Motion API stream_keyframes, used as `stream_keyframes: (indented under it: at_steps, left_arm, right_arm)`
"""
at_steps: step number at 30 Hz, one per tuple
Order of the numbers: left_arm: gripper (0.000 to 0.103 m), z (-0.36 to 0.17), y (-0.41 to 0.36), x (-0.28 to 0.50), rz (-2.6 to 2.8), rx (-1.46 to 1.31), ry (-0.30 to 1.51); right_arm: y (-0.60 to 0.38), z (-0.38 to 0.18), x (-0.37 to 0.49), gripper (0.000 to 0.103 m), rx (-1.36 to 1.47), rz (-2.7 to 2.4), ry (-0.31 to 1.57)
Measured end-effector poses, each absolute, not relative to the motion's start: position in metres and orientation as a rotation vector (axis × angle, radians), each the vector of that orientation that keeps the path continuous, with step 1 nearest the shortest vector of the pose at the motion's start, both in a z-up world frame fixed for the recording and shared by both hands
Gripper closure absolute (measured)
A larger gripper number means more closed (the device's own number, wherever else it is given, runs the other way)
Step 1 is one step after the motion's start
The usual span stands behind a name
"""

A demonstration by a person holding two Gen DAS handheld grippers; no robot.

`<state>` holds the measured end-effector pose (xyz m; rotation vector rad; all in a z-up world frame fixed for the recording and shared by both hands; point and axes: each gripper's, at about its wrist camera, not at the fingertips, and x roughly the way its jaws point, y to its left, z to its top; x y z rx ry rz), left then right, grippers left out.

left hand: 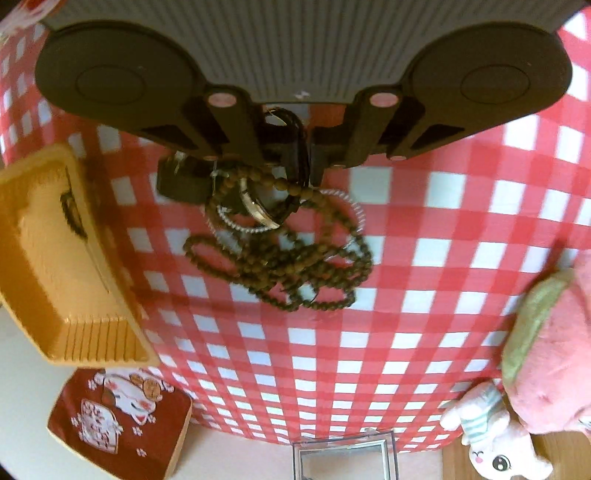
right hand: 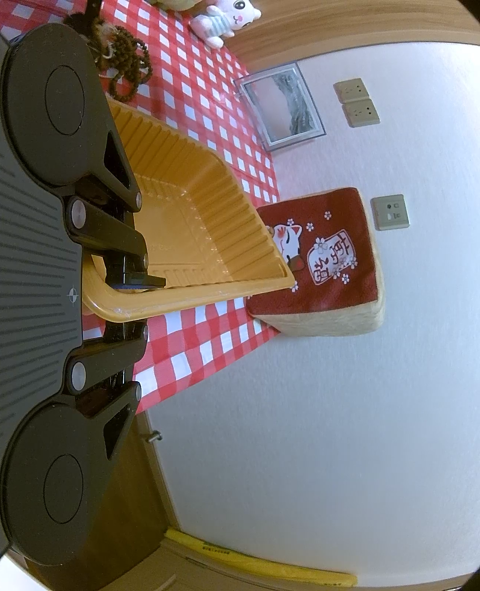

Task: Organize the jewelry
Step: 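Return the left gripper to the pile and grasp the silver ring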

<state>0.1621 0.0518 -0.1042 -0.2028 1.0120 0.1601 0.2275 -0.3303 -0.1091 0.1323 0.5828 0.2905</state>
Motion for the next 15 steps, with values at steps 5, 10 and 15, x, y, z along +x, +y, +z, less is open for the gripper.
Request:
stream_keyframes:
  at_steps: [5,10,15]
  left_arm:
    - [0.099,-0.098,0.057,0.143,0.165,-0.136,1.066]
    - [0.099,-0.093,0.057,0.130,0.183,-0.023,1.101]
    - [0.098,-0.086,0.055,0.120,0.164,0.056,1.101]
  right_arm:
    - [-0.331,-0.109,0.227,0.096,0.134,0.291,0.582]
    - [-0.331,-0.109,0.227,0.096,0.134,0.291,0.582]
    - [-0.332,-0.108,0.227,0.096,0.135,0.292,0.582]
